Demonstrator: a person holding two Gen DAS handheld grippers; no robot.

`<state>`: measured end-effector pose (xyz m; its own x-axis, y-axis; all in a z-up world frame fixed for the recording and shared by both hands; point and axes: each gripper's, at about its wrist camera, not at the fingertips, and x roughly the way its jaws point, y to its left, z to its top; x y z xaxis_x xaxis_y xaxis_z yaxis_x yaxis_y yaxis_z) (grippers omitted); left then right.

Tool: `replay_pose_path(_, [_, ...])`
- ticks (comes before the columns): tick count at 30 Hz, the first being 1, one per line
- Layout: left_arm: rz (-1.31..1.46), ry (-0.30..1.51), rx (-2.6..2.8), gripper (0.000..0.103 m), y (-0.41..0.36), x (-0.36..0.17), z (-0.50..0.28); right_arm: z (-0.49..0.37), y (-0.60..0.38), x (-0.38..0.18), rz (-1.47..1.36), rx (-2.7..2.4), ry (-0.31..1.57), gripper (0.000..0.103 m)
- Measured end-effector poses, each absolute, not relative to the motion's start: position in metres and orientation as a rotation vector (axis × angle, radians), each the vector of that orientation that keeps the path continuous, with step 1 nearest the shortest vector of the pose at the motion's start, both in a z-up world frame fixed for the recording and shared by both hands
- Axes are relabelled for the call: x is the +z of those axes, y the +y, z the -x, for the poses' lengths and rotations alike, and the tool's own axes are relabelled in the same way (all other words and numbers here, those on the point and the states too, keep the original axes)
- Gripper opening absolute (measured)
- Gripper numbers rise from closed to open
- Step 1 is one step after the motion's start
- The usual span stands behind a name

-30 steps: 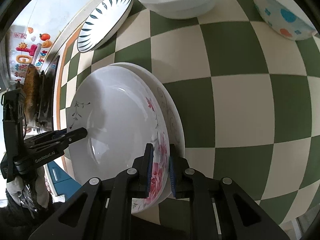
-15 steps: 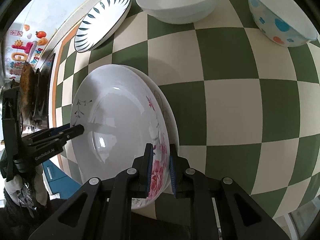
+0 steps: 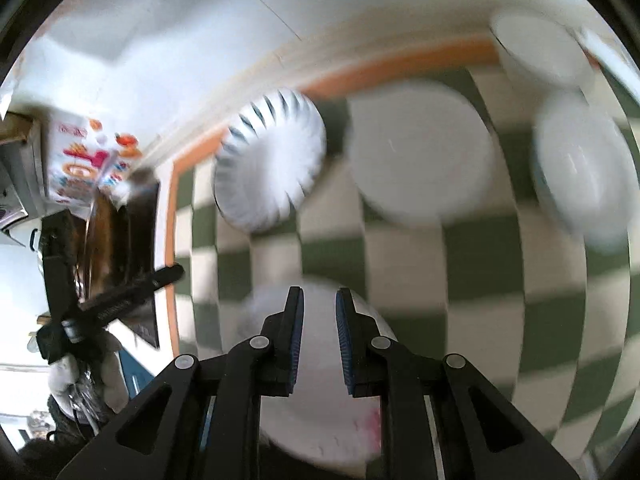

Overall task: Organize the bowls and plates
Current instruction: 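Move both tools to the blue-striped plate and grasp its rim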

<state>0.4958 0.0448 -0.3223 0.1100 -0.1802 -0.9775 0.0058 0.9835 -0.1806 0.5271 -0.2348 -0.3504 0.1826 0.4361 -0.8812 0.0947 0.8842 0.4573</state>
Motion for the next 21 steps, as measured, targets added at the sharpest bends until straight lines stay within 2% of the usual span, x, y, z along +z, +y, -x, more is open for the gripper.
replay_pose_path(7, [0.208, 1.522, -0.121, 0.030, 0.059, -0.358, -0.557, -0.633, -0.211, -0.372, -0.397, 0.248, 1.396, 0.019])
replay_pose_path(10, [0.225, 1.563, -0.126, 0.030, 0.060, -0.378, -0.575, -0.668, -0.202, -0.396, -0.373, 0.266, 1.458, 0.019])
replay_pose_path(18, [0.252, 1.597, -0.177, 0.030, 0.053, -0.404, -0.594, -0.706, -0.203, -0.442, -0.356, 0.261, 1.575, 0.020])
replay_pose_path(21, [0.237, 1.587, -0.202, 0.022, 0.048, -0.404, -0.595, -0.708, -0.200, -0.454, -0.304, 0.259, 1.614, 0.019])
